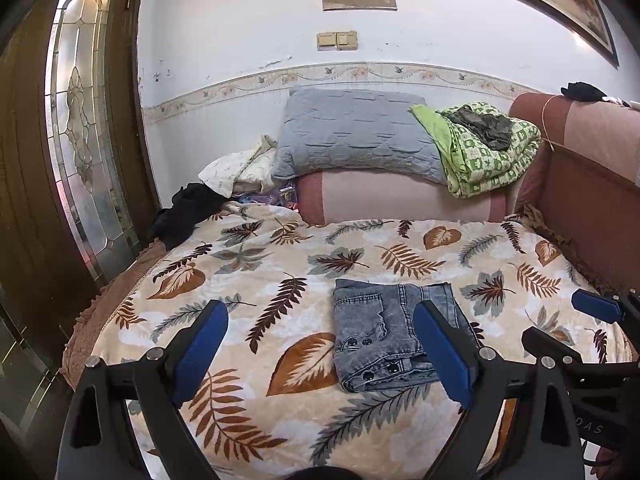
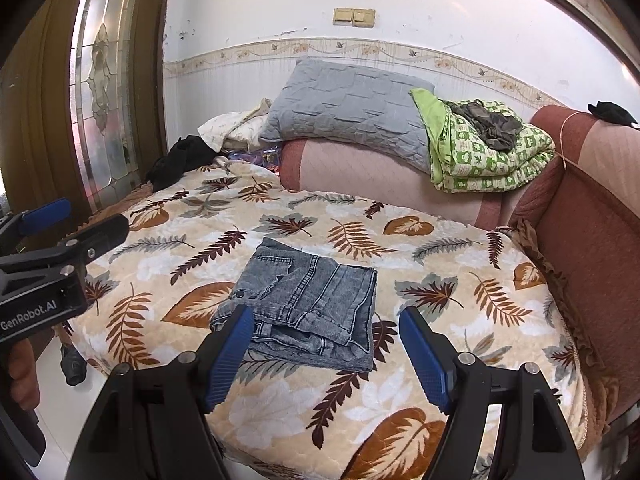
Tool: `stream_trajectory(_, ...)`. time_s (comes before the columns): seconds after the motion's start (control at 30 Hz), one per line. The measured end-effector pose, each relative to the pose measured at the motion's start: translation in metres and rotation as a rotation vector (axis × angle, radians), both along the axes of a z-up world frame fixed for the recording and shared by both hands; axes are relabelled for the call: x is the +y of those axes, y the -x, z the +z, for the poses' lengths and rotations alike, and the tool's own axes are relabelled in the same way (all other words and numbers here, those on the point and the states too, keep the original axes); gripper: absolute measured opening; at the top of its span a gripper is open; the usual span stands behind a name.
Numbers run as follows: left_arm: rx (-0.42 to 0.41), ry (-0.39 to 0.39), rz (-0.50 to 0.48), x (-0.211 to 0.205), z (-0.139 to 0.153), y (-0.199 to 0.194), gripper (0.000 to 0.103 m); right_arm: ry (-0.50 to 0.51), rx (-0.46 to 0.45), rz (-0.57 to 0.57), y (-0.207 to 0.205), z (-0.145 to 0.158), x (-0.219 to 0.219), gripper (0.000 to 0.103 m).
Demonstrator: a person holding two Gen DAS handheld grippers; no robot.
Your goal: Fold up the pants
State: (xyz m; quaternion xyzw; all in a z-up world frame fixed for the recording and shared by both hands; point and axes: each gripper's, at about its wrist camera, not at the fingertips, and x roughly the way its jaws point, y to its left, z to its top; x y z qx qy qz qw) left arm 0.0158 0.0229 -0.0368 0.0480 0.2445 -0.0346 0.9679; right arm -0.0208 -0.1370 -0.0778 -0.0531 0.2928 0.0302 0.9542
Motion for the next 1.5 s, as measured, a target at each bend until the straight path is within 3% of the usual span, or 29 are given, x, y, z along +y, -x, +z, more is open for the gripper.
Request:
stream_trajectory(0.43, 0.025, 0.008, 0.038, 0.005, -0.004, -0.005, 0.094, 0.013, -0.016, -0.006, 0.001, 0.002, 0.004, 0.078)
stream_trajectory(0.77, 0.011, 0.009, 0.098, 0.014, 0.003, 0.000, 0.094, 0.025, -0.084, -0.018, 0.014, 0.017, 0.006, 0.078)
stream_trajectory(1.5, 0.025, 0.008, 0.075, 0.006, 0.005, 0.002, 0.094, -0.023, -0.159, -0.043, 0.026, 0.032, -0.005, 0.081)
